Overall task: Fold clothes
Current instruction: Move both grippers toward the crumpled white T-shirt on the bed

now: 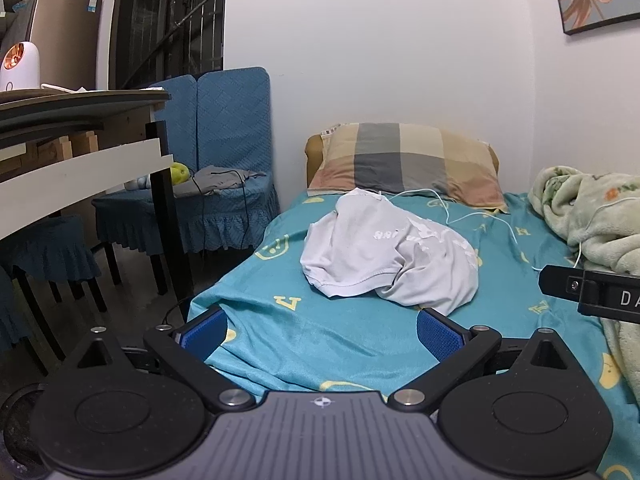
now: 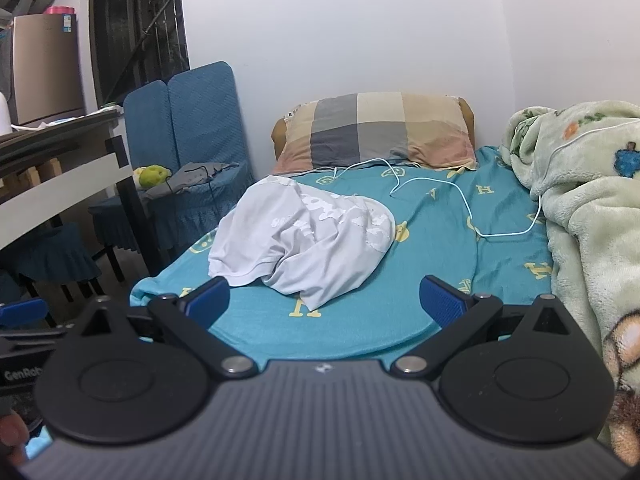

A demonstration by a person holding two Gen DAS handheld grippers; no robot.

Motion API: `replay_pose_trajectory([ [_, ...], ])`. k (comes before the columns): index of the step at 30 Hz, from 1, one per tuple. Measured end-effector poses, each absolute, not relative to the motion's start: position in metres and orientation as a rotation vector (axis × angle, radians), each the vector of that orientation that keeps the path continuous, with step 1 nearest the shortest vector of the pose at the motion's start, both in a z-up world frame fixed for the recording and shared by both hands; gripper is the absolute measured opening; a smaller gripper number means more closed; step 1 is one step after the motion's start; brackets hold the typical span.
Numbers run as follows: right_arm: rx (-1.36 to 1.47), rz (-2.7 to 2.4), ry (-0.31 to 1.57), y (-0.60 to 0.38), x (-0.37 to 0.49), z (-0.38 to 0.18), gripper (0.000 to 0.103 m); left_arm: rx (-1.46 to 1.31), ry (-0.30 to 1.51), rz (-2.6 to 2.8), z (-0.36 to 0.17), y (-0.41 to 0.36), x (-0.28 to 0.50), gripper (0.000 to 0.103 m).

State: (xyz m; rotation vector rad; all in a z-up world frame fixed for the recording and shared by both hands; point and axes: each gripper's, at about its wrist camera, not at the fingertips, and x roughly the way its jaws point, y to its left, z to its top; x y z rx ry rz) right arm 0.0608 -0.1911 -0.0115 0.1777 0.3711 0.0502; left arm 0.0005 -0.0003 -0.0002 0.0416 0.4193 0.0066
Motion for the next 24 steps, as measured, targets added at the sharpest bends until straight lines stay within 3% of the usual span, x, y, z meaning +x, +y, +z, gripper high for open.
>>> replay_pose_trajectory([
  [24,0.210,0.068,0.318,-0.197,0.058,-0.007,0.103,0.049,0.418,-0.003,-0.010,0.006,0.007,0.101],
])
